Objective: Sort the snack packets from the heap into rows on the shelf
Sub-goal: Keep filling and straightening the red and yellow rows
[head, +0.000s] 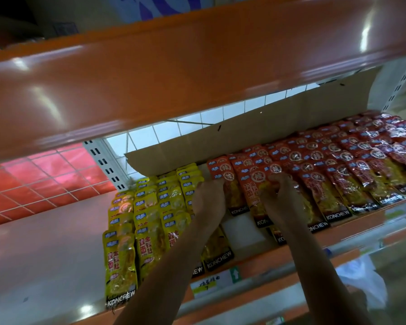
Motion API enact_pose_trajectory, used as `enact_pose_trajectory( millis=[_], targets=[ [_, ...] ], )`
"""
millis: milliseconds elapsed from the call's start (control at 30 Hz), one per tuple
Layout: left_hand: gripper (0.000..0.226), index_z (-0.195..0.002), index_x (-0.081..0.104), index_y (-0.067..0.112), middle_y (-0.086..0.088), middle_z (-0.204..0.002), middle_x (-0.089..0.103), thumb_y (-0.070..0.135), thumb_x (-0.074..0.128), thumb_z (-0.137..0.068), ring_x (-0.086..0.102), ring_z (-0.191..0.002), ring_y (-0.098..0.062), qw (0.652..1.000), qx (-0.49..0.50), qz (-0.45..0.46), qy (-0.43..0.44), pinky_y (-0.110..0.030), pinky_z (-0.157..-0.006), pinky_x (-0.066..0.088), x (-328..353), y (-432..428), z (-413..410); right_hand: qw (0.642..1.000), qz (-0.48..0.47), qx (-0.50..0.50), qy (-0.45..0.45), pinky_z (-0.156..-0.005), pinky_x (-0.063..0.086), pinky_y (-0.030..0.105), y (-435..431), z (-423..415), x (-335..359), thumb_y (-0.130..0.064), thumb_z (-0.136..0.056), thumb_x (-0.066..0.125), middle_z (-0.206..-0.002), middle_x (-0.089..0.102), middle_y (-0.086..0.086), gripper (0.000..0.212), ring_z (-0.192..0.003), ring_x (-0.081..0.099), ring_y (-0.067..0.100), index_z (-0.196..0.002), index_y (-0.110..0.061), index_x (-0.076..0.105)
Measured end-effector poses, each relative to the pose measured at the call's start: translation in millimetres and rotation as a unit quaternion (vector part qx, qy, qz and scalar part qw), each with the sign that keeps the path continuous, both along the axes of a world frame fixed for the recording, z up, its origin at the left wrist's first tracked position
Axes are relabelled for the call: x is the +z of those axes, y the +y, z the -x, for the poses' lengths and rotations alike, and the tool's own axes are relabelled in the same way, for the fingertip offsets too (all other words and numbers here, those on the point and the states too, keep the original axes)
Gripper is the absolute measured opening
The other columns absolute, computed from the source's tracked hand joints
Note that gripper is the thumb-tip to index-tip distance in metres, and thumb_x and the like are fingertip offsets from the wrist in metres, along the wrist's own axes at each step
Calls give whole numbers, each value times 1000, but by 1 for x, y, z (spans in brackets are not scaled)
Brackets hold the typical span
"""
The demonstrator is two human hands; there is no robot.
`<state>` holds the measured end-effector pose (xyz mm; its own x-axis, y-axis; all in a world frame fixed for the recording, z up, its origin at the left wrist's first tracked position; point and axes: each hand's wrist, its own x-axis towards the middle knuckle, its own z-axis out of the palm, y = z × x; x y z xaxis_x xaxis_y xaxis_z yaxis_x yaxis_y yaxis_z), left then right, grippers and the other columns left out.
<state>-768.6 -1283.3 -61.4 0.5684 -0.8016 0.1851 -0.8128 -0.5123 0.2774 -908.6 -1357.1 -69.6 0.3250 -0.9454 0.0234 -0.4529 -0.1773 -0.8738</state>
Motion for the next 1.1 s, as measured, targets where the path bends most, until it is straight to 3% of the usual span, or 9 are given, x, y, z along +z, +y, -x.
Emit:
enact_pose_trajectory(
  millis=[233,367,500,600,700,800,933,1000,1100],
  targets=[
    [33,-129,56,25,-8,-115,62,18,46,-99,59,-106,-26,998,-21,-13,-55,-35,-78,52,-1,1,-5,999,8,34,12,-48,37,19,8,-3,6,-15,-90,59,-78,48,-19,44,-63,55,4,-131,-20,44],
    [31,-125,61,18,3,-84,66,30,48,-99,59,-65,-2,970,-37,181,156,-10,-50,40,0,6,-3,998,18,52,5,-49,34,12,15,-9,8,-18,-91,60,-93,56,-11,44,-67,52,-2,-132,-20,44],
    [29,-119,64,19,13,-99,63,21,66,-90,56,-77,12,908,13,212,360,-5,-59,46,-2,7,-9,996,32,77,22,-58,36,5,20,-13,11,-23,-92,60,-105,58,-6,45,-74,50,-3,-135,-18,48],
    [27,-114,68,17,7,-101,69,13,68,-88,63,-77,7,886,50,222,404,-10,-59,51,-2,10,-14,993,68,84,44,-86,47,27,25,-15,12,-29,-92,60,-120,58,5,41,-105,56,19,-130,-14,54],
    [24,-111,69,19,8,-94,70,14,68,-87,65,-68,6,896,69,203,389,-13,-57,52,-2,12,-18,992,85,71,51,-94,45,38,27,-15,13,-23,-90,62,-123,55,9,41,-114,51,26,-129,-13,55],
    [24,-111,69,17,9,-89,68,14,67,-88,61,-55,10,921,71,178,340,-7,-47,46,-2,13,-17,991,97,76,50,-89,47,36,26,-13,13,-17,-88,64,-113,60,9,35,-106,56,24,-121,-10,60],
    [25,-111,70,15,0,-106,71,15,69,-86,65,-87,-8,948,66,155,271,-26,-75,55,-1,9,-11,987,114,100,49,-73,48,25,30,-10,13,-17,-89,62,-101,69,4,27,-85,59,13,-116,-11,65],
    [24,-110,70,13,-1,-109,70,14,69,-86,64,-94,-11,954,67,146,253,-21,-74,49,-2,7,-10,985,118,111,62,-68,43,17,32,-9,11,-17,-91,60,-104,69,3,28,-86,60,12,-119,-13,64],
    [23,-109,70,11,-3,-110,70,14,68,-87,64,-96,-12,960,65,139,233,-10,-68,41,-5,3,-8,981,120,123,87,-75,42,18,35,-10,8,-12,-91,59,-109,69,3,32,-96,64,16,-123,-13,62]
  ],
)
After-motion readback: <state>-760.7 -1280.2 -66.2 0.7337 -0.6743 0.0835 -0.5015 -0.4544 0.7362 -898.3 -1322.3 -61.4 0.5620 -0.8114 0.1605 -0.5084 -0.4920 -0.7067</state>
